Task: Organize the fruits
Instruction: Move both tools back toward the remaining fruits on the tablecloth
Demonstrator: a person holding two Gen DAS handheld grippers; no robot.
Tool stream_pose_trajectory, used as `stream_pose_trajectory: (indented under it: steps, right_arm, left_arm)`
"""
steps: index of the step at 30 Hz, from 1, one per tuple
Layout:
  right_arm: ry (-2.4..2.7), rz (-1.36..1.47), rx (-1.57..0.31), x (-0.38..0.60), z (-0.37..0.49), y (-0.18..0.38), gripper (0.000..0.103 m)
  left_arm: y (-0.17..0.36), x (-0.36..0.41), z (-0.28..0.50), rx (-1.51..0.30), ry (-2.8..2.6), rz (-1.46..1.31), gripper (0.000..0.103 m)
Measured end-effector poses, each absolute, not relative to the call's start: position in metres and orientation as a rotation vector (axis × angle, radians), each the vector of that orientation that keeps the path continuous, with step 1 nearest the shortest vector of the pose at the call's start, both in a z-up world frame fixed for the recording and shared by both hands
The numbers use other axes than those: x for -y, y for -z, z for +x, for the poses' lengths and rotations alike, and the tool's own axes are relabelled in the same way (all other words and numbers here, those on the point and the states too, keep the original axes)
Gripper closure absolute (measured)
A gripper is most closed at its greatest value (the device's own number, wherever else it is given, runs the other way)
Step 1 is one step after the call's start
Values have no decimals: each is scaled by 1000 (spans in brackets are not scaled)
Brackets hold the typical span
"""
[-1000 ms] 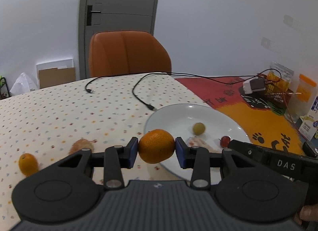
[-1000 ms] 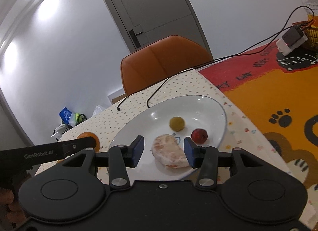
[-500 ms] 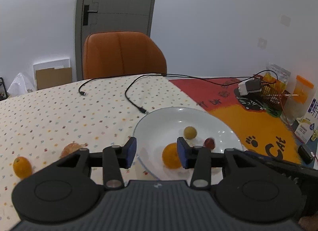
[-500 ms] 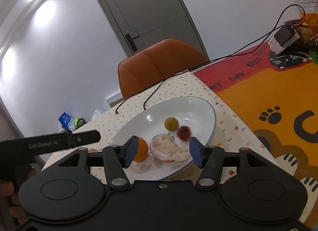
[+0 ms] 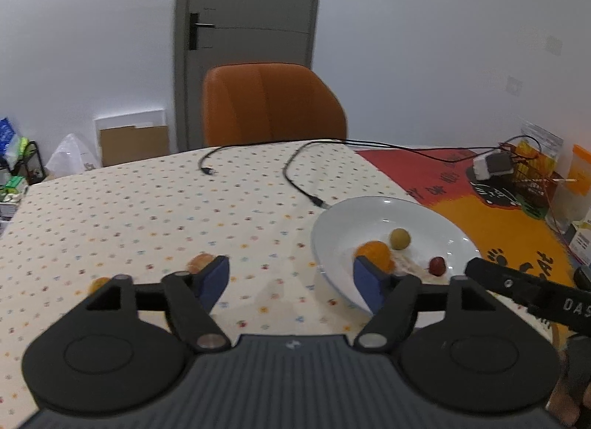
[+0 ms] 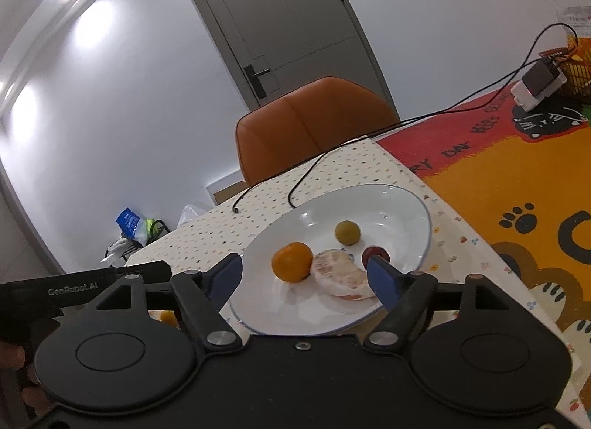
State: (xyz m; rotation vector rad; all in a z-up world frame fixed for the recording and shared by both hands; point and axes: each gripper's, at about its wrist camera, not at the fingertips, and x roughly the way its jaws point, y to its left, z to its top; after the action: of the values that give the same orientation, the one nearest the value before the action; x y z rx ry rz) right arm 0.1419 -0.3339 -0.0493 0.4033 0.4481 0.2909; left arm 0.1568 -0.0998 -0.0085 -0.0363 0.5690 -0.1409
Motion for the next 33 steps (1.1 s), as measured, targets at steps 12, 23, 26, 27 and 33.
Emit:
stream_pose_trajectory:
  steps: [12, 23, 26, 27, 33]
  right_arm:
    - [-327, 370, -443, 298, 138, 39, 0]
    - [-379, 315, -485, 260, 145, 35, 0]
    - [-387, 298, -492, 252, 148, 33, 0]
    - [-390, 293, -494, 249, 149, 32, 0]
    - [-423, 266, -507, 228, 157, 31, 0]
  left_arm:
    - [1, 46, 138, -531, 32, -71, 14]
    - [2, -1, 132, -512, -67, -152, 13]
    - [4, -10, 132, -518, -76, -155, 13]
    - [3, -12, 132, -519, -79, -150, 13]
    - [5, -33, 131, -512, -91, -177, 13]
